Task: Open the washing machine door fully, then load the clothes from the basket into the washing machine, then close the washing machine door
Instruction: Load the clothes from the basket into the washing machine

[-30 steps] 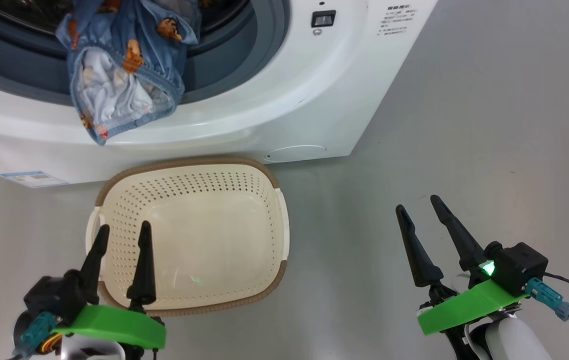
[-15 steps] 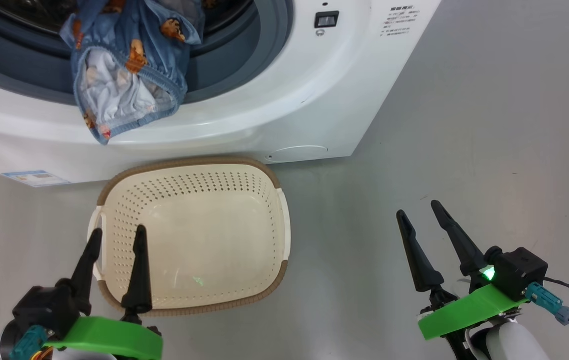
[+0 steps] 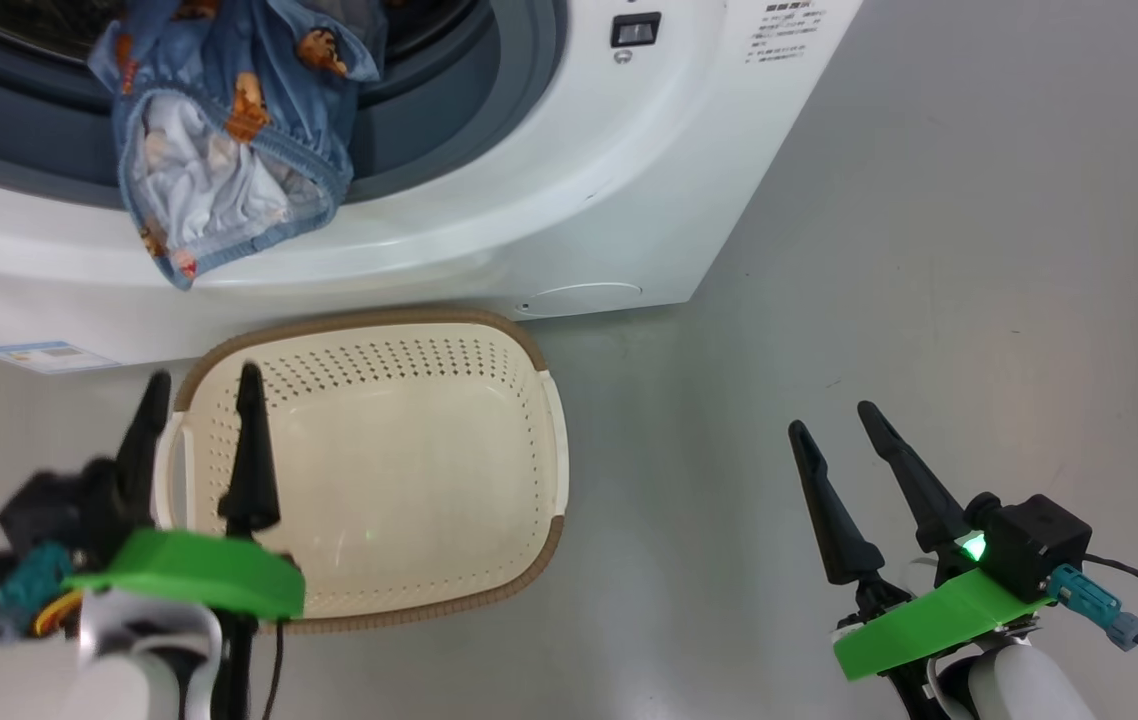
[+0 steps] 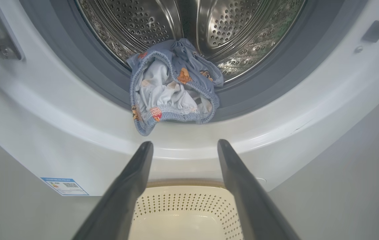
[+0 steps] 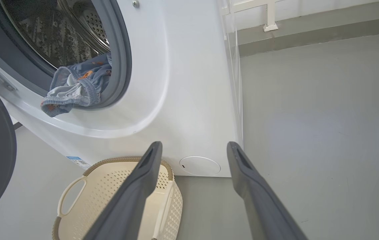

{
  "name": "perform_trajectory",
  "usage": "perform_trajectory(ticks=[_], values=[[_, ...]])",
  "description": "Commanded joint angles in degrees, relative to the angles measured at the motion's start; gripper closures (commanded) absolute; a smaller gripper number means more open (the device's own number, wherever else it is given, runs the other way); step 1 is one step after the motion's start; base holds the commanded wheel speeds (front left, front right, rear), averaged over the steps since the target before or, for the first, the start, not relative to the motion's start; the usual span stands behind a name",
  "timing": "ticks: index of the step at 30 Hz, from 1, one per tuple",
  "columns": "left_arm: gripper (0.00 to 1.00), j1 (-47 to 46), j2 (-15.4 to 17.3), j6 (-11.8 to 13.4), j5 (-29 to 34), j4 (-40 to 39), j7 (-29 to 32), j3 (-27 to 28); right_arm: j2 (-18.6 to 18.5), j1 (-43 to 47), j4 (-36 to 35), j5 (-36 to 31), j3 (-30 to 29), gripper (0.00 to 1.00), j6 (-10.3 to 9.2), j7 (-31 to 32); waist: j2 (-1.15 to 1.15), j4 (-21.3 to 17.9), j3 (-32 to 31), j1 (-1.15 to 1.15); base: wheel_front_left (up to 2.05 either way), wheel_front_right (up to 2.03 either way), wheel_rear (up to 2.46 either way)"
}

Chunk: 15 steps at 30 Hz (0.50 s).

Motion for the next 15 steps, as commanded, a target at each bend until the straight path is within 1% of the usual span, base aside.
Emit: perform_trajectory(ticks=[1,5,15], values=[[0.0,-1.9,1.1,0.0,0.2,-0.8,0.3,1.5,0.3,0.3,-1.1,0.1,1.6,0.0,0.09,-0.3,0.0,-0.2,0.1,0.0,0.0,0.0,0.0],[0.0,-8.0,2.3,-0.3,0.8,2.9,2.1,1.1,0.4,0.0,-1.0,0.2,2.0,0.0,0.09,-0.3,0.0,-0.9,0.5,0.0,0.0,0.0,0.0],[0.0,-22.2,6.0,-0.9,2.9,15.3,7.9,-0.1,0.8,-0.6,-0.9,0.4,2.6,0.0,0.09,-0.3,0.0,-3.0,1.7,0.0,0.0,0.0,0.0]])
